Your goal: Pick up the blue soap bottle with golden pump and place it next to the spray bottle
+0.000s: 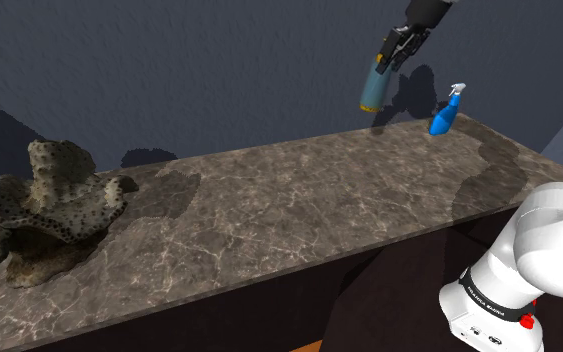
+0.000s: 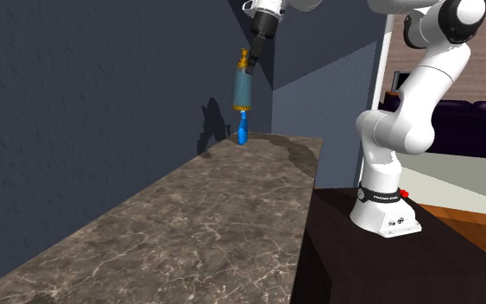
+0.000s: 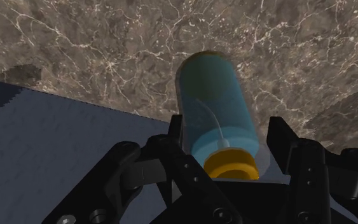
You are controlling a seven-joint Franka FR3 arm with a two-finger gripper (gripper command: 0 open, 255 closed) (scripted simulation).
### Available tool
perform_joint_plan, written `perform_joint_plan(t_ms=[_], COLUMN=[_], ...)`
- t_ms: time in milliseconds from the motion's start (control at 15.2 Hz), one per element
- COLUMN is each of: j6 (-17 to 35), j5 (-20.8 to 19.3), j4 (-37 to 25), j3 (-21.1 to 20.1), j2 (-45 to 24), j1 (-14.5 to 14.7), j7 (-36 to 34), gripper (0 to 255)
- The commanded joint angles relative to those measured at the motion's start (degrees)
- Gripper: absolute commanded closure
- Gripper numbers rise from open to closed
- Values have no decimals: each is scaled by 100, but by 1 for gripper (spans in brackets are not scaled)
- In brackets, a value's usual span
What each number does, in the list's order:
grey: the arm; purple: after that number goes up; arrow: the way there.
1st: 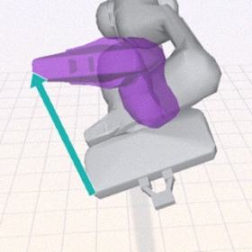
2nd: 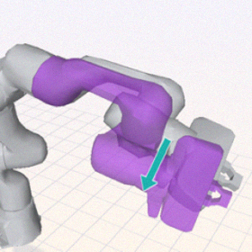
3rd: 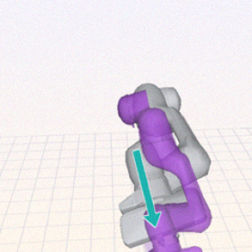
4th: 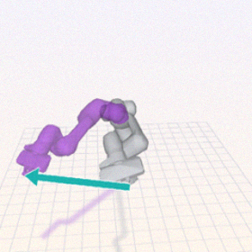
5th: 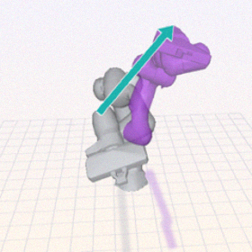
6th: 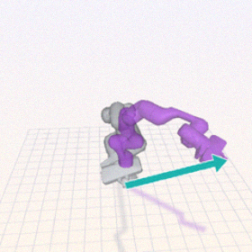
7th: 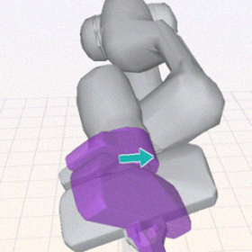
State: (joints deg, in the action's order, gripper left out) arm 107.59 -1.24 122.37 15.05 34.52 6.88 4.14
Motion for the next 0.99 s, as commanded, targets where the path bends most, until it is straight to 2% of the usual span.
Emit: perform_joint_plan(t_ms=[0,528,924], j6=[-85,-240,-428], j5=[-27,16,338], j4=[-151,-880,-1715], j3=[238,1323,2270], j2=[-69,-676,-1438], j1=[-43,-111,-43], j7=[271,1459,2451], gripper=[255,255,255])
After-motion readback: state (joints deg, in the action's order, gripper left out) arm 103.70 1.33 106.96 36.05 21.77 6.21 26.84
